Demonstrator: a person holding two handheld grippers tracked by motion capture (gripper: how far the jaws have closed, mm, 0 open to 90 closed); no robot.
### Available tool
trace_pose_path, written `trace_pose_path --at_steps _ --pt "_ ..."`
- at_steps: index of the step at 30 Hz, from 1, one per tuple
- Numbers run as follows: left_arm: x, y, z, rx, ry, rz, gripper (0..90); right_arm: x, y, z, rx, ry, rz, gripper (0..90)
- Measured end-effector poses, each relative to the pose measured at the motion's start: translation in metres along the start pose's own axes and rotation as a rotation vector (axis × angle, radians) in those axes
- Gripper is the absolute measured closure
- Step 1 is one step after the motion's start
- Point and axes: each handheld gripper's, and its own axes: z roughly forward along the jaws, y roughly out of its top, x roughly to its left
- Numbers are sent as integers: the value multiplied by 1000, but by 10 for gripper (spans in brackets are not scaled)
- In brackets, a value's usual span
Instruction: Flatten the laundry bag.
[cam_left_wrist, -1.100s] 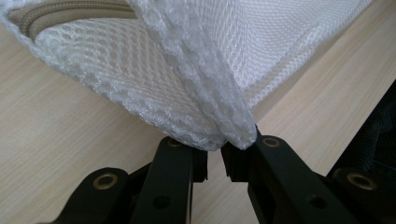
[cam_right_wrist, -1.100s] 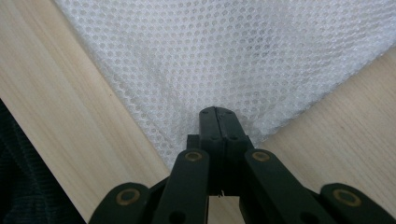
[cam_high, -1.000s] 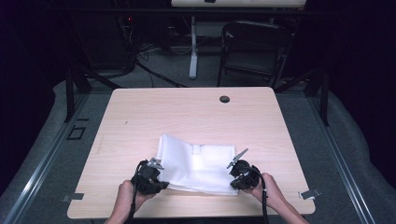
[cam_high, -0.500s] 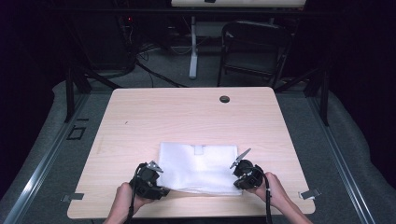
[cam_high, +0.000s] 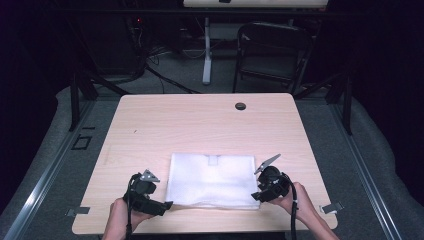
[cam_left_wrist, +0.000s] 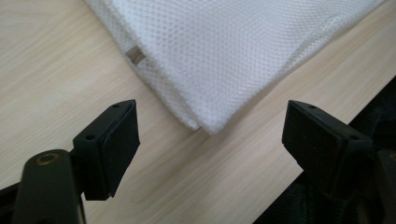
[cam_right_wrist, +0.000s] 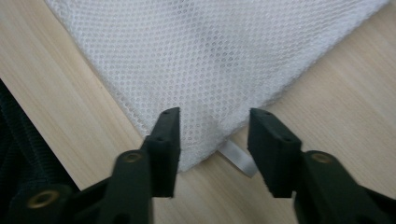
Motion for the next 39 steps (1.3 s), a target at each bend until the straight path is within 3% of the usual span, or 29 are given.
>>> trace_pose_path --at_steps 5,7,9,13,19,27,35,39 --pt "-8 8 0 -55 5 48 180 -2 1 -5 -13 10 10 243" --pt "-12 14 3 -60 -4 72 178 -2 2 -6 -4 -8 6 199" --pt "-16 20 8 -63 -10 92 172 -2 2 -6 -23 9 20 157" --pt "-28 35 21 -68 -37 155 170 -2 2 -7 -28 4 15 148" --pt "-45 49 44 -15 -86 240 168 0 5 -5 -29 15 10 148" --pt "-58 63 72 28 -103 302 193 1 6 -4 -24 11 8 147" --pt "-72 72 92 87 -131 391 375 1 6 -4 -31 7 17 156" --pt "-75 73 98 103 -136 417 475 1 6 -4 -23 12 6 161"
